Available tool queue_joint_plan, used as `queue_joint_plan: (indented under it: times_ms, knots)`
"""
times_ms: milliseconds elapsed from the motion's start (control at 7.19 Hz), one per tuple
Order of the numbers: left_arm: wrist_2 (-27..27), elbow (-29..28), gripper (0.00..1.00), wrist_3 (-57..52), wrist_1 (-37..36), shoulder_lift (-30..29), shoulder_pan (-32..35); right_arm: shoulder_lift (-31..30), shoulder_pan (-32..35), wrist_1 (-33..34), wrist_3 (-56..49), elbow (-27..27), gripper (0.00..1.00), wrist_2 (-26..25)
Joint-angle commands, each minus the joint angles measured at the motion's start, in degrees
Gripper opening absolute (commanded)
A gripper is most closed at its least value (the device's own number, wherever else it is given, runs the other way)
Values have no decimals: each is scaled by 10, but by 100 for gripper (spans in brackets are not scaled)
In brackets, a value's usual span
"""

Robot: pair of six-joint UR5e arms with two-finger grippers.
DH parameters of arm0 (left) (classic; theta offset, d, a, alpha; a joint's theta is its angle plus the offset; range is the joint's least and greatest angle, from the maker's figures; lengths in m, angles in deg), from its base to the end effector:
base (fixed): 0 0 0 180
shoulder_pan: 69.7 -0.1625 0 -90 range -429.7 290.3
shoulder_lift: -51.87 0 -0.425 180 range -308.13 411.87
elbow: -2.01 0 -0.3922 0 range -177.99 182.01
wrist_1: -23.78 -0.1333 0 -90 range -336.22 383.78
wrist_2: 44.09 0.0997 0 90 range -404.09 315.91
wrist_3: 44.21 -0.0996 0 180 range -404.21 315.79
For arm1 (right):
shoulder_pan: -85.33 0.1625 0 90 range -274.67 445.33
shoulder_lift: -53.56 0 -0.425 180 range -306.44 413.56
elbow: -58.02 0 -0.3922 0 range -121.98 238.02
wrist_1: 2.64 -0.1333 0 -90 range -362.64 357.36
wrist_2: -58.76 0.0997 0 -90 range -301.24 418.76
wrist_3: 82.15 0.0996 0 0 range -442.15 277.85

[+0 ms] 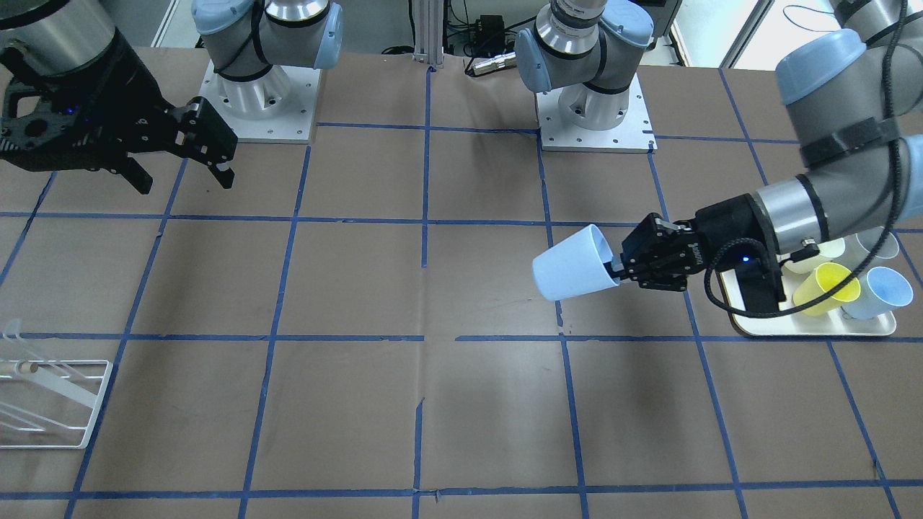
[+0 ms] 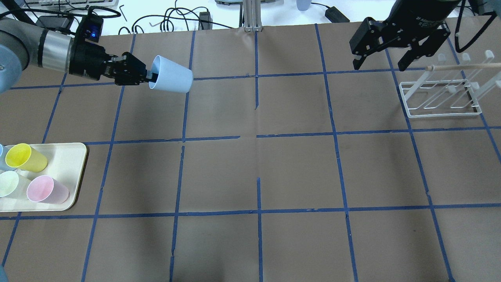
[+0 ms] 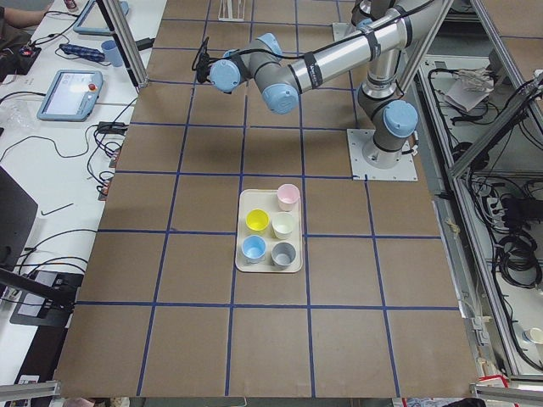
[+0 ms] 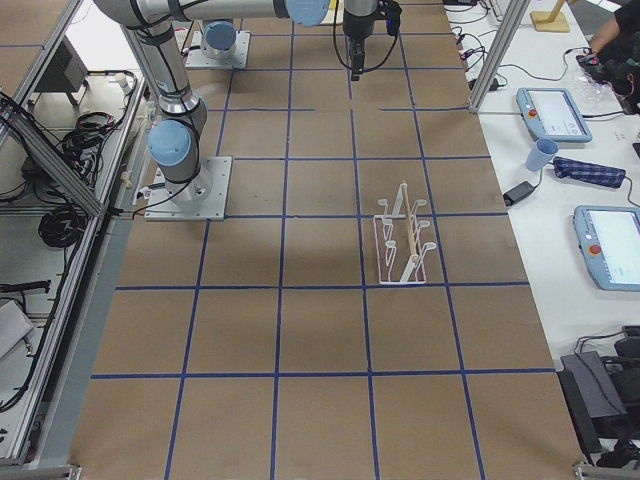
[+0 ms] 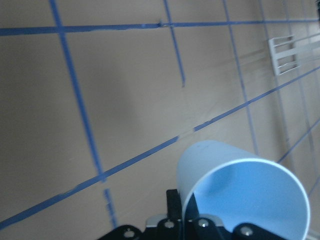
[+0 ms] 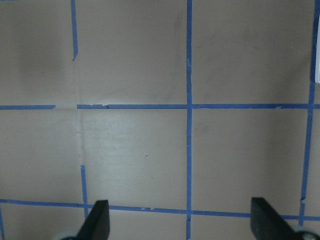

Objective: Transfer IKEA cup to right arm and place on rack

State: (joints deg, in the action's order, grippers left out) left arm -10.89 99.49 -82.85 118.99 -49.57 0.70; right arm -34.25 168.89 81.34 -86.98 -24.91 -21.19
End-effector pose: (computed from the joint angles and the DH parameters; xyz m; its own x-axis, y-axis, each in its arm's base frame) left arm -0.0283 -0.5663 0.3614 -0.5044 0.1417 0.8517 0.0113 0.9874 -0.1575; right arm 0.0931 -0.5185 0.5205 -0.9840 0.0298 -0.1755 0.0294 0.9996 0.0051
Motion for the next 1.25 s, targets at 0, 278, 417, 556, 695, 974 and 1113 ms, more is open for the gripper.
queue_joint_plan:
  times_ms: [0, 278, 417, 556, 695, 974, 1113]
  knots:
    - [-206, 94, 0, 14, 1, 16, 40, -1, -75, -65, -5, 0, 100, 98]
    - [-392, 123, 0, 15, -12, -1, 145, -1, -154, -155, -34, -6, 100, 196]
    - [-456, 126, 0, 14, -15, -7, 185, 2, -189, -200, -66, -10, 100, 222]
    - [-529, 134, 0, 13, -16, -16, 226, 4, -226, -253, -75, -11, 100, 268]
    - [-565, 133, 0, 9, -19, -30, 253, 9, -267, -304, -76, -13, 100, 312]
    - [-600, 132, 0, -10, -20, -57, 290, 7, -277, -377, -25, -17, 100, 400]
    - [-637, 128, 0, -13, -20, -64, 309, 4, -274, -382, 13, -17, 100, 427]
